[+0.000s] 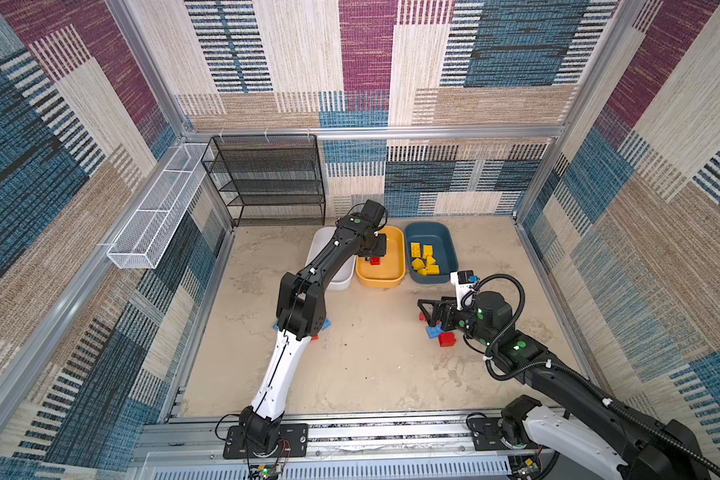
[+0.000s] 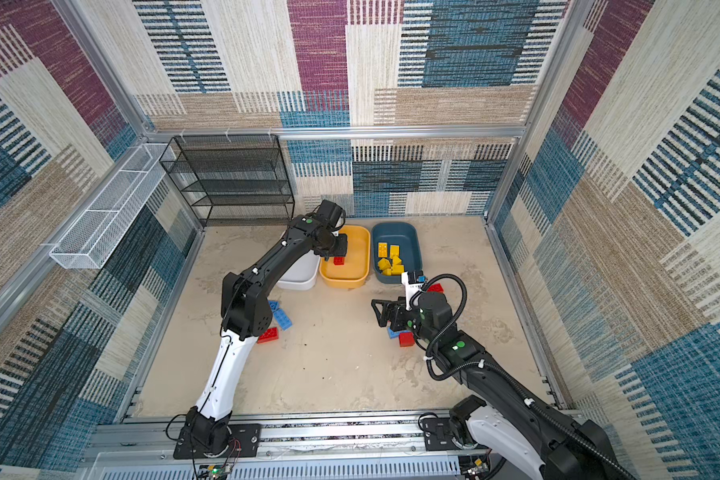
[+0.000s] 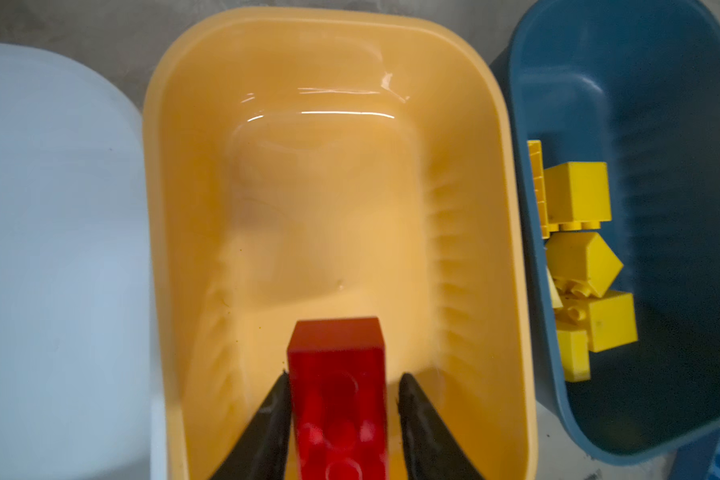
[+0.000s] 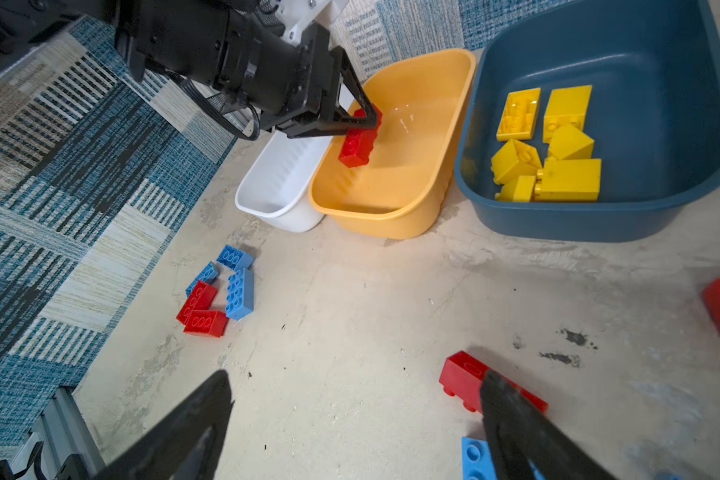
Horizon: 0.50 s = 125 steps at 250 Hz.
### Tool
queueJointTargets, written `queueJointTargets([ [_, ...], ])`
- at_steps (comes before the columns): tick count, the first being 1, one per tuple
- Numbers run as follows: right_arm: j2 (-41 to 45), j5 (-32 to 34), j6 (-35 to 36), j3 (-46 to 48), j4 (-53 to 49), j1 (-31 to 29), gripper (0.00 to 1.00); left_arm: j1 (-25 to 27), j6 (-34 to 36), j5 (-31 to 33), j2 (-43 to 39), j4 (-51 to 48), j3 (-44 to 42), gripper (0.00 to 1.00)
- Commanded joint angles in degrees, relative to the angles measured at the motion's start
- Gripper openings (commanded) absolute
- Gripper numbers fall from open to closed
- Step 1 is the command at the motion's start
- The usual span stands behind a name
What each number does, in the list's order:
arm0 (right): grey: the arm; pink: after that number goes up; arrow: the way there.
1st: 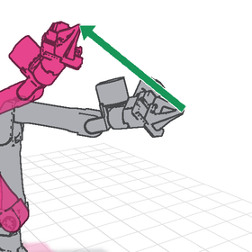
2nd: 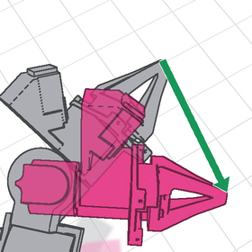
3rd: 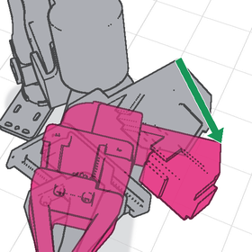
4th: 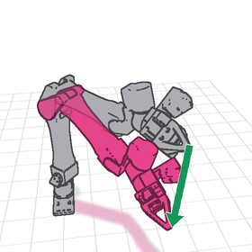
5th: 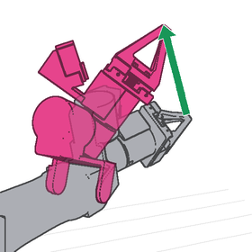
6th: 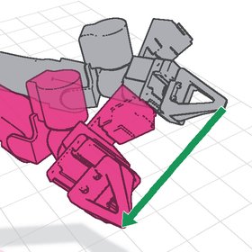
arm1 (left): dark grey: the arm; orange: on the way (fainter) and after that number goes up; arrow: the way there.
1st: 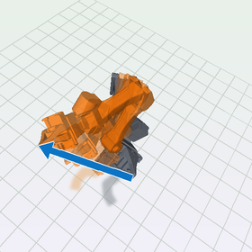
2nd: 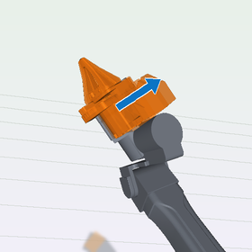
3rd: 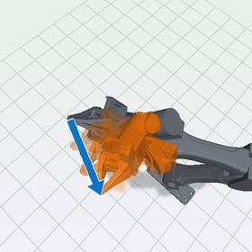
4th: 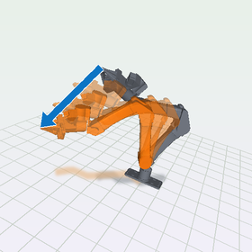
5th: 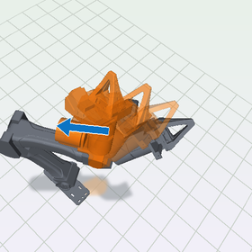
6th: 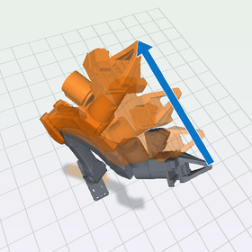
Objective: Sort the legos into containers by color
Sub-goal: 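Carry the red brick into the yellow tub and open the left gripper, then withdraw the left gripper while the right gripper grasps a red brick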
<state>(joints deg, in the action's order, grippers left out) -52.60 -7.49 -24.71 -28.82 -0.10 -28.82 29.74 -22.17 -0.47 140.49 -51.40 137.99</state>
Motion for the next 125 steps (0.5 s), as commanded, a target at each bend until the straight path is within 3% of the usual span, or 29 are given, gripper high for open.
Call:
queueJointTargets([
  [1,-0.75,4.5,0.98,-1.16,-3.88,0.0,0.94,-0.09,2.49,-2.55,-0.12,-1.08,0.47,0.55],
  [39,-1.0,6.85,1.53,-2.15,-7.21,0.0,0.97,0.23,3.36,-2.43,-2.89,-1.1,-1.47,0.71],
  [89,-5.9,8.43,1.97,-4.49,-10.12,-0.01,0.99,0.73,3.79,-1.63,-14.63,1.44,-12.8,0.74],
  [125,-11.42,12.22,1.97,-6.29,-11.58,0.0,1.0,3.93,5.25,5.09,-26.77,2.49,-26.8,0.75],
])
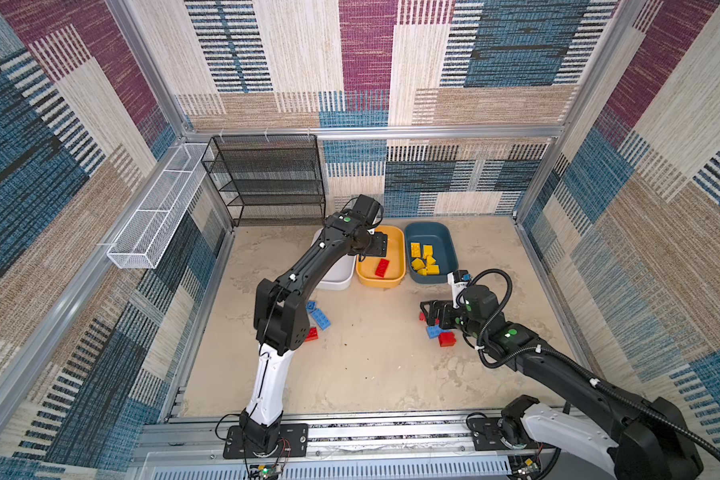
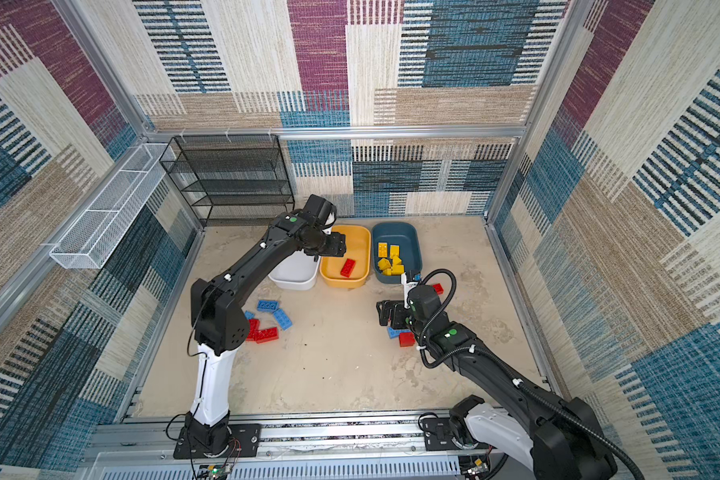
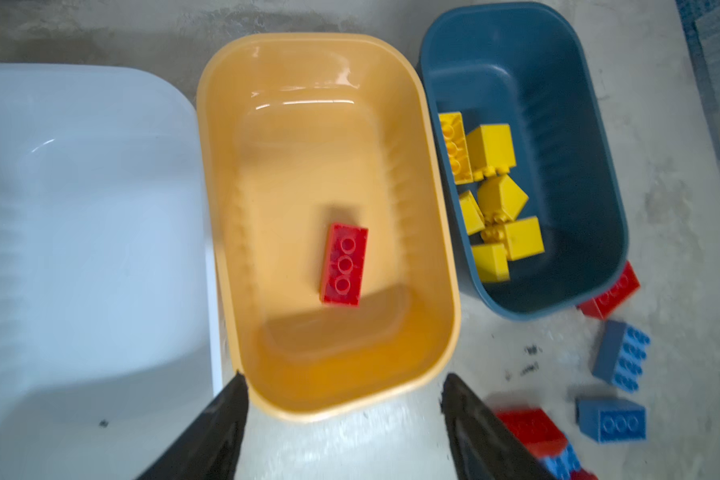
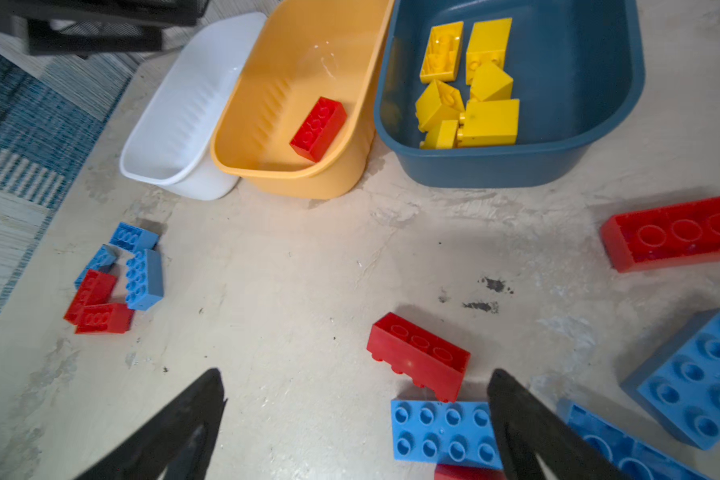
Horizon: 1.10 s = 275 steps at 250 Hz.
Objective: Sort the legos into containers by color
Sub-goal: 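Withdraw the left gripper while the right gripper grasps a red brick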
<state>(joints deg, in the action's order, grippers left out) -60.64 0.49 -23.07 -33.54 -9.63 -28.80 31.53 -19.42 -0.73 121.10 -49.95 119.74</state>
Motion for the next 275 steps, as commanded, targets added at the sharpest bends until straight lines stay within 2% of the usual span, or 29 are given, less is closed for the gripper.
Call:
queueJointTargets([
  [1,-3.45,4.38,0.27,-1.59,-2.06,-0.03,1.0,2.18,2.48,5.41,-7.73,1.16,-9.04,0.75],
  [75,-12.34,10.6,-1.52,-4.66,-2.86,-0.03,0.99,3.01,-1.94,3.86,-36.98,10.94,-43.98,0.75],
  [116,-19.48,11.98,-1.66,-7.09,-3.8,-0.16,0.99,3.02,-3.55,1.28,-51.44,8.69,-53.01,0.74],
  [157,-22.69,14.06,-3.6,-9.97,-5.1,-1.64,1.0,3.01,-6.19,5.75,-66.72,8.34,-64.5,0.74],
  [181,-25.48,16.49,-4.73,-12.5,-7.6,-3.26,1.0,3.01,-9.78,6.2,-74.41,10.14,-70.64,0.74],
  [206,-27.82,18.06,-6.95,-14.41,-10.0,-4.73,1.0,3.01,-11.32,4.78,-78.65,10.92,-74.5,0.74],
  [275,-29.68,18.57,-13.82,-13.96,-10.23,-6.81,0.92,3.1,-10.77,4.57,-80.81,8.31,-75.53,0.73],
])
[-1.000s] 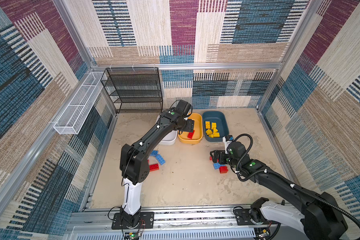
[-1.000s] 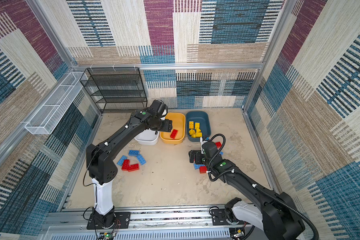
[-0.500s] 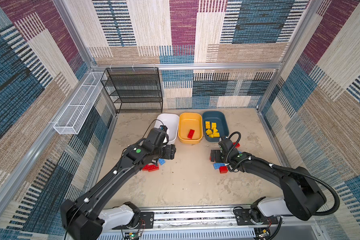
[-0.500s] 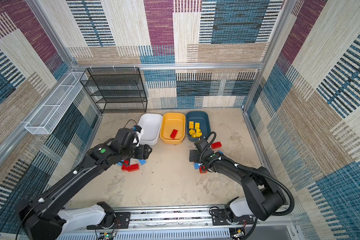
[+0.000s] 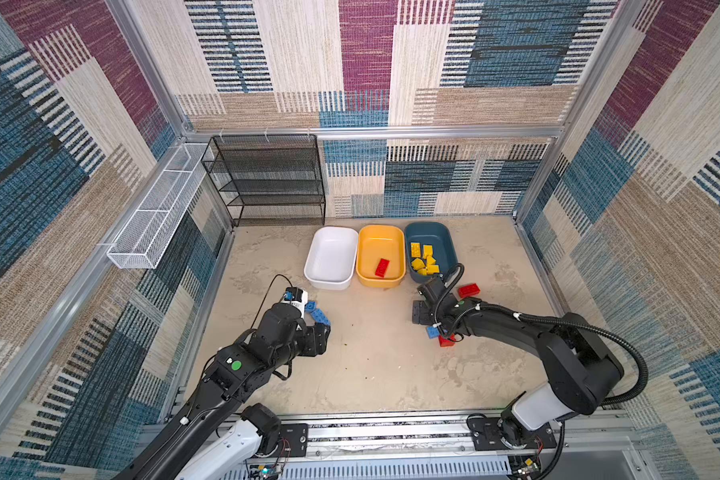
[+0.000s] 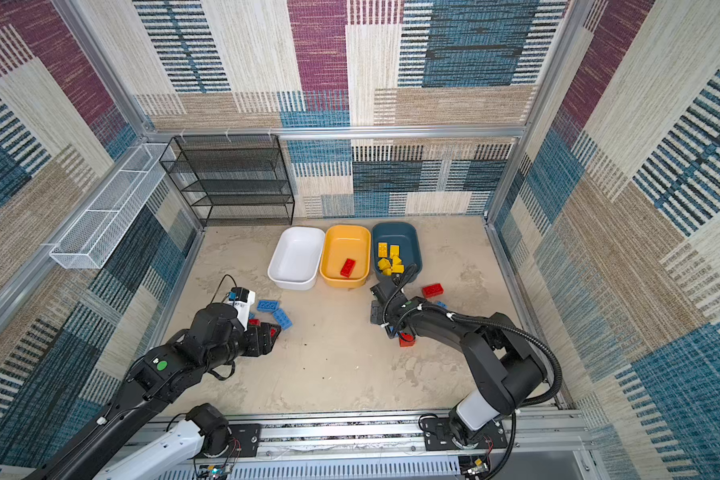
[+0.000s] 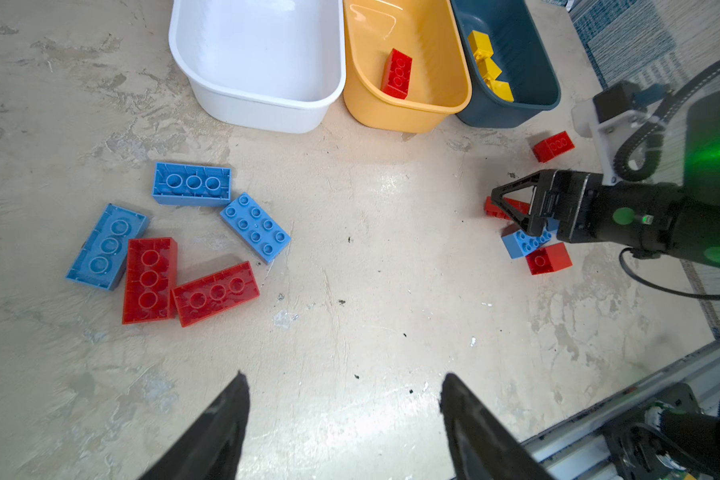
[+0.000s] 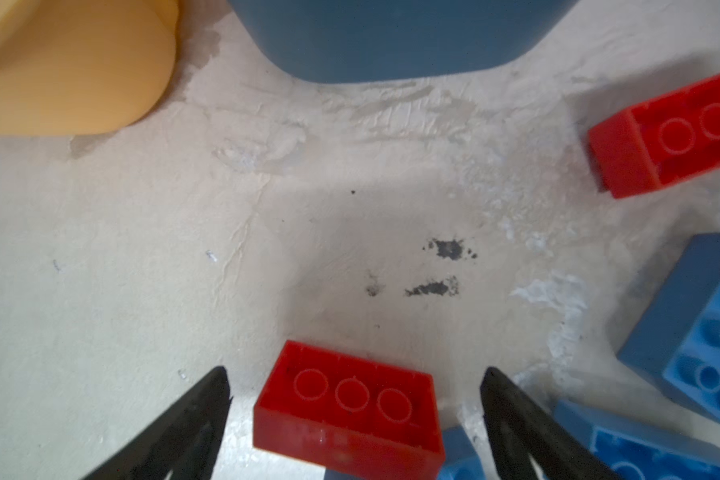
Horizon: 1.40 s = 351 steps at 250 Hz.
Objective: Sort the legos into containers by color
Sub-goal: 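Withdraw the left gripper while the right gripper grasps a red brick, then carry the red brick into the yellow tub and open the right gripper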
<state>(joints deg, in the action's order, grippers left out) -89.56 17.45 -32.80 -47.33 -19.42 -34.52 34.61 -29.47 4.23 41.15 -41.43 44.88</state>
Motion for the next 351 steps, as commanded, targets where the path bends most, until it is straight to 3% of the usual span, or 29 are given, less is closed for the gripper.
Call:
queueJointTargets([
  [1,-0.82,1.66,-4.15,-0.19,-0.49,-1.12,0.92,0.02,-0.74,-0.47,-0.87,-0.13,-0.67,0.73],
  [53,-5.43,2.63,-5.03,-3.57,-2.82,-3.03,0.86,0.09,-0.88,-1.77,-1.93,0.21,-1.28,0.73],
  [192,-4.64,3.73,-3.26,-3.86,-3.58,-3.2,0.57,0.19,-1.2,-1.65,-3.04,0.92,-2.26,0.73],
  [271,-1.71,0.76,1.3,-7.81,-5.01,-3.44,0.58,0.19,-1.49,-1.84,-2.16,0.92,-2.64,0.73],
  [351,-2.37,-3.67,9.28,-20.91,-7.74,-3.42,0.58,0.28,-3.54,-1.93,-1.82,0.87,-5.24,0.73],
])
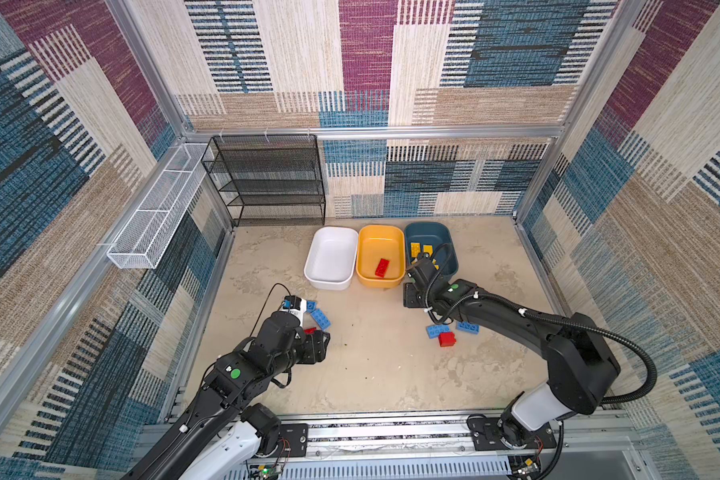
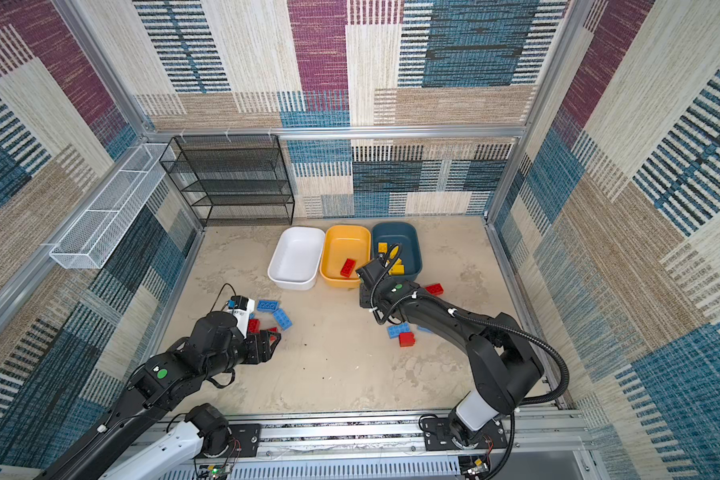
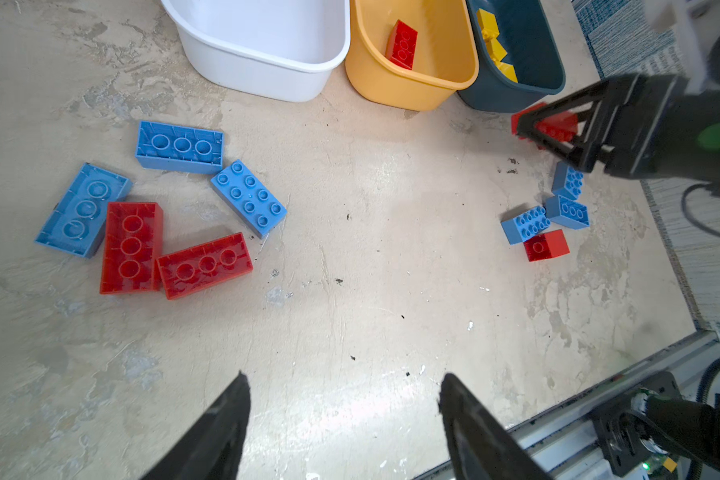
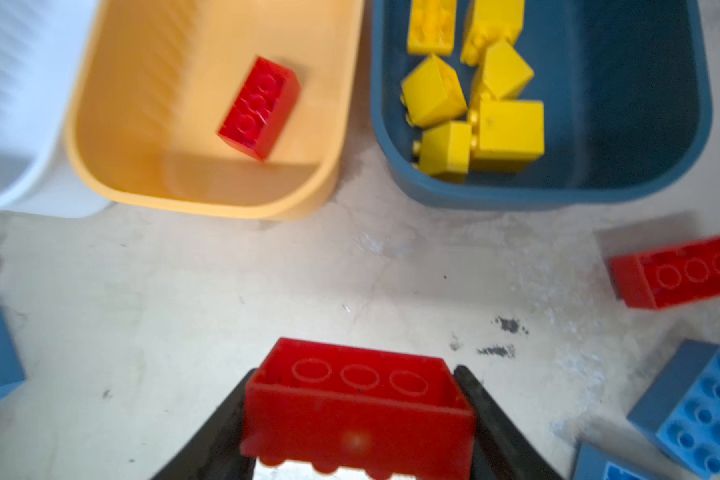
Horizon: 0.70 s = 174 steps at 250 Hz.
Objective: Sort the legos into containers by color
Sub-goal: 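Carry the red brick into the yellow tub and open the right gripper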
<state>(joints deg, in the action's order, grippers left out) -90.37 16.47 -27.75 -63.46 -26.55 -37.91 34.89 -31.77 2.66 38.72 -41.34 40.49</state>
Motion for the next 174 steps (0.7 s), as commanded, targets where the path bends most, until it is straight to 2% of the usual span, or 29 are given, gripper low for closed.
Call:
queueJointTargets([
  [1,-1.65,-2.76,4.34,-4.98,-0.61,-0.05,0.58,0.0,-1.26,-0.37,0.63,0.8,-0.89,0.73],
  [101,-18.52,-5.67,10.85,-27.77,-0.36,0.95,0.58,-0.09,-5.38,-0.37,-1.25,2.67,-5.68,0.73],
  [174,-31.91,-9.6,10.64,-40.73,-0.35,4.31,0.58,-0.09,-6.55,1.21,-0.03,3.11,-7.11,0.73],
])
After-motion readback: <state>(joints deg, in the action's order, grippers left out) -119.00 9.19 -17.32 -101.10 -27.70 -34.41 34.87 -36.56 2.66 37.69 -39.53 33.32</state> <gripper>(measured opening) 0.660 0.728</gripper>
